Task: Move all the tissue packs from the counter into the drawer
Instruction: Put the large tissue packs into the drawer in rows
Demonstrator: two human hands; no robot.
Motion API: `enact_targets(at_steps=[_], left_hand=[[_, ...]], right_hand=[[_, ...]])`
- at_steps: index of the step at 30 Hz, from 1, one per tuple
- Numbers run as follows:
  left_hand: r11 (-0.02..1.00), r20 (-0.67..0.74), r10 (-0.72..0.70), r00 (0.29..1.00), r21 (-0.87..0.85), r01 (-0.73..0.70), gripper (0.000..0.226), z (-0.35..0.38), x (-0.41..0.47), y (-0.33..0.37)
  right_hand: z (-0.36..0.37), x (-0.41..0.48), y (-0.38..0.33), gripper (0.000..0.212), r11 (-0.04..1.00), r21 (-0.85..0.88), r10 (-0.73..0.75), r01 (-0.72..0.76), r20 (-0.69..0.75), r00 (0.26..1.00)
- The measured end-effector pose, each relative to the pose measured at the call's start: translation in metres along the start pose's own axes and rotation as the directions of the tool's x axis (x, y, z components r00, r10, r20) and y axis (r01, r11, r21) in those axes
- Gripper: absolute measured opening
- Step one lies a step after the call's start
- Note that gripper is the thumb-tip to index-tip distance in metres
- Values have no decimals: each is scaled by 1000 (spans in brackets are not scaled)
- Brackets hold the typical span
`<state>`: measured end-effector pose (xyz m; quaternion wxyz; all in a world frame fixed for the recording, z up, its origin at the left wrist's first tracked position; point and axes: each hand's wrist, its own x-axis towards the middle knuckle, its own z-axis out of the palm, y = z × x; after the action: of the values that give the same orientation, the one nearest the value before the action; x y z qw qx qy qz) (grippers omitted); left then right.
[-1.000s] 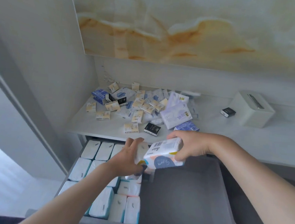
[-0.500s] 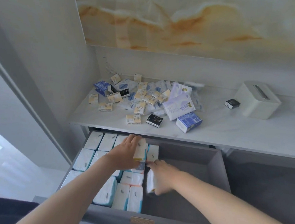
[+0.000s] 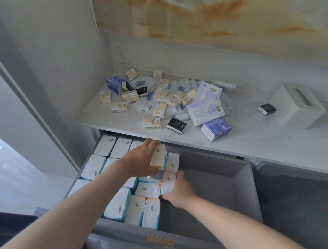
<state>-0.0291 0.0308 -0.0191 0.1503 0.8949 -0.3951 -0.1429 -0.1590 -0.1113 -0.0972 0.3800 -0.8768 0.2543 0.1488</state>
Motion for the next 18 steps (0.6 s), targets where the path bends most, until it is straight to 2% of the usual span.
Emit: enact_targets(at_steps=[3, 6, 9, 12, 14, 16, 18], left_hand=[[1000, 6, -10, 1000, -2, 10, 93, -2, -1, 2], [1000, -9, -12, 1000, -15, 12, 93, -7, -4, 3], [998, -43, 1, 999, -60, -4, 93, -15, -8, 14], [991, -43, -11, 999, -135, 5, 95, -22, -8, 29], [979, 13, -34, 999, -199, 36, 96, -26, -8, 40], [958, 78, -60, 995, -277, 79, 95, -27, -8, 50], [925, 124, -70, 990, -362, 111, 98, -25, -9, 57]], right_hand=[[-13, 1, 3, 84, 998, 16, 52, -54, 114, 992], [-34, 2, 2, 80, 987, 49, 137, -154, 252, 958], [-59, -1, -12, 69, 973, 124, 165, -195, 217, 962], [-90, -5, -27, 60, 975, 215, 33, -57, 112, 993], [-112, -15, -38, 69, 957, 285, -96, 59, 118, 988], [-129, -28, -45, 87, 938, 322, -195, 128, 186, 963], [-136, -37, -45, 100, 959, 223, -230, 174, 257, 938]])
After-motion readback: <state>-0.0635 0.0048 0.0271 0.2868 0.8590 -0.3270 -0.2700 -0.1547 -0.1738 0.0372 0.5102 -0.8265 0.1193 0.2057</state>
